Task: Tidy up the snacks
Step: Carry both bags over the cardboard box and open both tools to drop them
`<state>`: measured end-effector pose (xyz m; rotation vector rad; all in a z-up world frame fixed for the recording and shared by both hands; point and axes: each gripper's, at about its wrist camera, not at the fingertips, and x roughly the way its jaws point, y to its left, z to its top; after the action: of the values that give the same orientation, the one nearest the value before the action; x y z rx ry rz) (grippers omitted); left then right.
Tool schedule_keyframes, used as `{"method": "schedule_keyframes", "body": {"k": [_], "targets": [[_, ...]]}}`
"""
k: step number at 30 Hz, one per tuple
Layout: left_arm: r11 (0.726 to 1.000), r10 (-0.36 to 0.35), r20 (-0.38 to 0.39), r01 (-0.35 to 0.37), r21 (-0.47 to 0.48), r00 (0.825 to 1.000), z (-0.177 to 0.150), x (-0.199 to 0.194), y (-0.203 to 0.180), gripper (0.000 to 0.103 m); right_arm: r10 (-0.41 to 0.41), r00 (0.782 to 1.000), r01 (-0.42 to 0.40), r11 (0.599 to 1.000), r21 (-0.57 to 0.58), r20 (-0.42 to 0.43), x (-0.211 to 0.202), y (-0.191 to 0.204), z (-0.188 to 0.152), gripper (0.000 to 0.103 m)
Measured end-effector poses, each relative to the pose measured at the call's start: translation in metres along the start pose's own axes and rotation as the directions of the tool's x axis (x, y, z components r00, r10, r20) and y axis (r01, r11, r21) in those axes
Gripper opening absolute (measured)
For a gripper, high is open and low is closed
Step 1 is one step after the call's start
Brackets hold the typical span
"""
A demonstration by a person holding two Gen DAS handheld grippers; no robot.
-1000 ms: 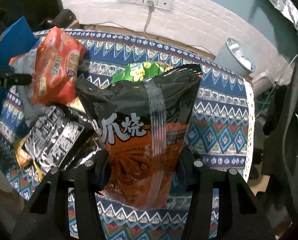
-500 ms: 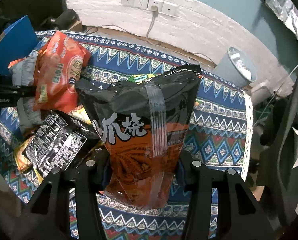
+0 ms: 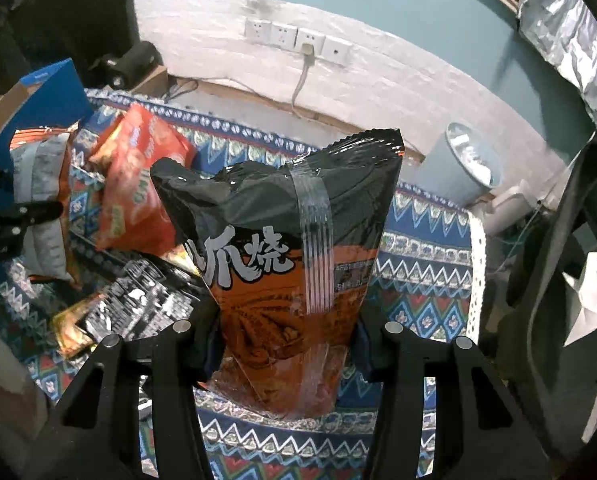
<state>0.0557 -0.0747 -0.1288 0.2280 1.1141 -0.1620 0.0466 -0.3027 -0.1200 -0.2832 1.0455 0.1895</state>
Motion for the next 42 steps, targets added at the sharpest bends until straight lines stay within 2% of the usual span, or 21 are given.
{"method": "schedule_keyframes", "body": {"k": [6, 12, 24, 29, 33, 39, 42], "targets": [[0.996, 0.047, 0.09, -0.054, 0.07, 0.995, -0.004, -0.032, -0.003, 0.042, -0.009, 0.999, 0.01, 1.0, -0.008, 0.042, -0.021, 0.009, 0.006, 0.049], [0.991, 0.072, 0.162, -0.088, 0.097, 0.984, -0.007, -0.061, -0.001, 0.042, -0.016, 0.996, 0.018, 1.0, -0.016, 0.085, -0.045, 0.02, 0.013, 0.049], [0.991, 0.089, 0.276, -0.114, 0.072, 0.957, -0.007, -0.113, 0.025, 0.042, 0.032, 0.987, -0.026, 0.999, -0.037, 0.16, -0.082, 0.046, 0.032, 0.049], [0.991, 0.111, 0.301, -0.128, 0.035, 0.947, -0.009, -0.13, 0.045, 0.042, 0.054, 0.98, -0.046, 0.998, -0.046, 0.189, -0.095, 0.057, 0.044, 0.05], [0.986, 0.155, 0.323, -0.169, 0.015, 0.934, -0.014, -0.136, 0.062, 0.042, 0.078, 0.975, -0.068, 0.996, -0.056, 0.21, -0.101, 0.069, 0.055, 0.049], [0.988, 0.155, 0.299, -0.153, -0.03, 0.942, -0.024, -0.136, 0.093, 0.042, 0.121, 0.968, -0.105, 0.991, -0.08, 0.221, -0.104, 0.091, 0.072, 0.05], [0.984, 0.176, 0.295, -0.169, -0.049, 0.939, -0.029, -0.135, 0.106, 0.042, 0.144, 0.964, -0.124, 0.987, -0.098, 0.225, -0.106, 0.106, 0.082, 0.05]]}}
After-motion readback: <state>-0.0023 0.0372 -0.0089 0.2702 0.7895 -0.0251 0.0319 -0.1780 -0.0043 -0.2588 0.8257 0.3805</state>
